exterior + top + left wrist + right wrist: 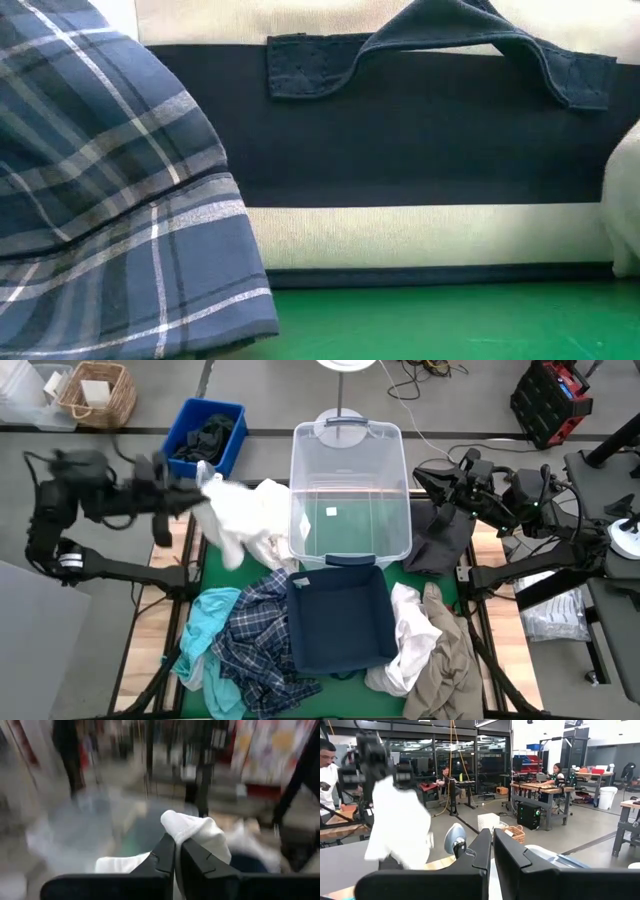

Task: Sort clothes
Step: Put the white shorts into the transparent laundry organizer

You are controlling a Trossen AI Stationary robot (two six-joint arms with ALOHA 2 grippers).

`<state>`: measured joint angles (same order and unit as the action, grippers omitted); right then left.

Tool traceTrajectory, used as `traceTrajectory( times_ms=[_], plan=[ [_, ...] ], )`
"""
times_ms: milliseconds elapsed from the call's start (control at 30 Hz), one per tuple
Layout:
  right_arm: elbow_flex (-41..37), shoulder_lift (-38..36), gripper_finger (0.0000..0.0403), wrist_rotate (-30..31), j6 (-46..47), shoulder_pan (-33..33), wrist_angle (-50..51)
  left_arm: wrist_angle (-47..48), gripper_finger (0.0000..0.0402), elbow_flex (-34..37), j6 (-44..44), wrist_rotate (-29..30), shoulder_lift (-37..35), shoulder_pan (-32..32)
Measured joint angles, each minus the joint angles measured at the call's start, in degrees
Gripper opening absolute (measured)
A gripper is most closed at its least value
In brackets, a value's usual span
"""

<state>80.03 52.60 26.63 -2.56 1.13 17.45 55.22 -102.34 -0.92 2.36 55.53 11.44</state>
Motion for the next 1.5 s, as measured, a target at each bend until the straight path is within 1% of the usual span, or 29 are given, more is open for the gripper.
traceTrajectory(
  times_ms=[167,267,333,433,533,600,667,733,767,833,867,933,1000,1167,1333,1400,1500],
  plan=[
    [0.0,0.0,0.0013,0.02,0.38,0.0,-0.02,-16.92,0.0,-4.48,9.52,3.14,5.95,0.02],
    [0.0,0.0,0.0013,0.02,0.37,0.0,-0.02,-23.93,0.0,-6.55,12.93,5.12,10.77,0.19],
    [0.0,0.0,0.0013,0.02,0.48,0.0,-0.02,-25.11,0.0,-8.66,14.23,7.42,14.28,0.79],
    [0.0,-0.11,0.0013,0.02,0.58,0.0,0.03,-24.92,0.0,-12.08,13.27,7.64,19.73,2.43],
    [0.0,-0.15,0.0013,0.02,0.6,0.0,0.03,-25.21,0.0,-15.75,10.36,7.06,25.35,3.83],
    [0.0,-0.15,0.0013,0.02,0.6,0.0,0.07,-25.15,0.0,-18.4,8.84,5.05,29.32,4.59],
    [0.0,-0.15,0.0013,0.02,0.6,0.0,0.27,-24.45,0.0,-21.26,6.78,4.56,33.11,5.15],
    [0.0,-0.37,0.0013,0.02,0.69,0.0,0.68,-21.61,0.0004,-24.81,2.54,5.29,36.26,6.08],
    [0.0,-0.44,0.0013,0.02,1.22,0.0,0.85,-18.8,0.0008,-26.97,0.7,5.0,37.59,6.82],
    [0.0,-0.7,0.0013,0.02,1.94,0.0,1.44,-12.34,0.0024,-31.73,-0.88,2.48,40.01,8.48],
    [0.0,-0.86,0.0013,0.02,2.42,0.0,2.05,-10.16,0.0034,-32.9,-1.37,1.17,40.93,9.04],
    [0.0,-0.96,0.0013,0.02,2.72,0.01,2.73,-9.09,0.0058,-30.52,-2.76,-1.83,40.07,9.87],
    [0.0,-1.11,0.0013,0.01,3.04,0.0,3.61,-6.99,0.0082,-28.45,-3.3,-3.48,39.89,10.29],
    [0.0,-1.14,0.0013,0.0,4.03,0.0,4.25,-0.89,0.0135,-27.69,-3.91,-3.18,39.61,10.8],
    [0.0,-1.14,0.0013,0.02,4.01,0.0,4.94,3.78,0.017,-28.56,-4.49,-5.12,39.94,10.75],
    [0.0,-1.14,0.0013,0.02,4.03,0.0,4.94,3.72,0.0179,-28.26,-4.19,-5.48,40.11,10.8],
    [0.0,-1.14,0.0013,0.02,3.99,0.0,4.92,3.24,0.019,-28.18,-5.19,-8.82,40.12,10.83]
  ],
)
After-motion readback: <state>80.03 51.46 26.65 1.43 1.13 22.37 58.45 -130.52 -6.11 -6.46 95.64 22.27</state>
